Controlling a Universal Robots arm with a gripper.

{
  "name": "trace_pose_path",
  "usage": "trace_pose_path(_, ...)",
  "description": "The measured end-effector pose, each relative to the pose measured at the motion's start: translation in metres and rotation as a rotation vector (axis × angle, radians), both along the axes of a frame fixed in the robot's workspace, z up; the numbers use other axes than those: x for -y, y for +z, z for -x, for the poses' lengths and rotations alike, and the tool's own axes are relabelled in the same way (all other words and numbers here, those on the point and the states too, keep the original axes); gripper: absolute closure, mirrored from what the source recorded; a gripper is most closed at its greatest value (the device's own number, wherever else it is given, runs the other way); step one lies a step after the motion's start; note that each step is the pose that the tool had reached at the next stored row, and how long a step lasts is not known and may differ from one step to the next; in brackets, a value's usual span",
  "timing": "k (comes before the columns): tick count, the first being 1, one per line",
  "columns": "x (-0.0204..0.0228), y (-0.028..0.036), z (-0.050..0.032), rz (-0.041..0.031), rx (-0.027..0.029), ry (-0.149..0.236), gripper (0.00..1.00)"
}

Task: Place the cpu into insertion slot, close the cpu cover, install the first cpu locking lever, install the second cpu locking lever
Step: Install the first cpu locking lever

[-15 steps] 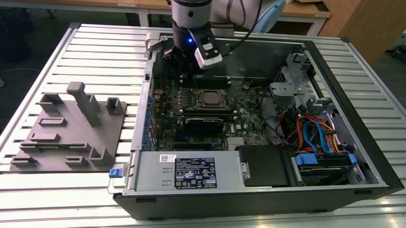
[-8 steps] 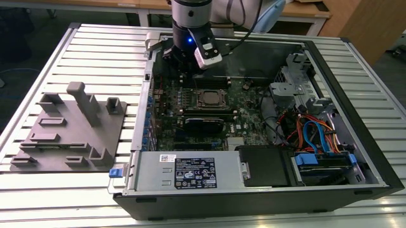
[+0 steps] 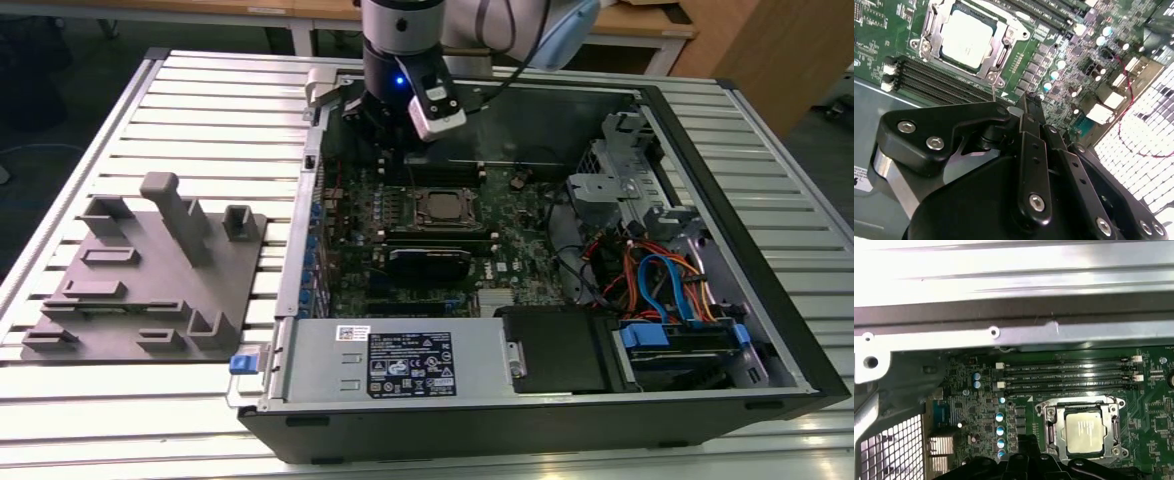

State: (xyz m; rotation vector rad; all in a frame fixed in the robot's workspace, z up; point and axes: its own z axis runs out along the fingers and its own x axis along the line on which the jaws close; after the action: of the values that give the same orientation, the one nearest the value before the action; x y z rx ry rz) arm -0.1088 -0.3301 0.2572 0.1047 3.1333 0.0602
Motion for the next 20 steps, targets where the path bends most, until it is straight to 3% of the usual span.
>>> trace_pose_path(20, -0.0182, -0.0023, 0.0000, -0.0001, 0.0001, 0.000, 0.90)
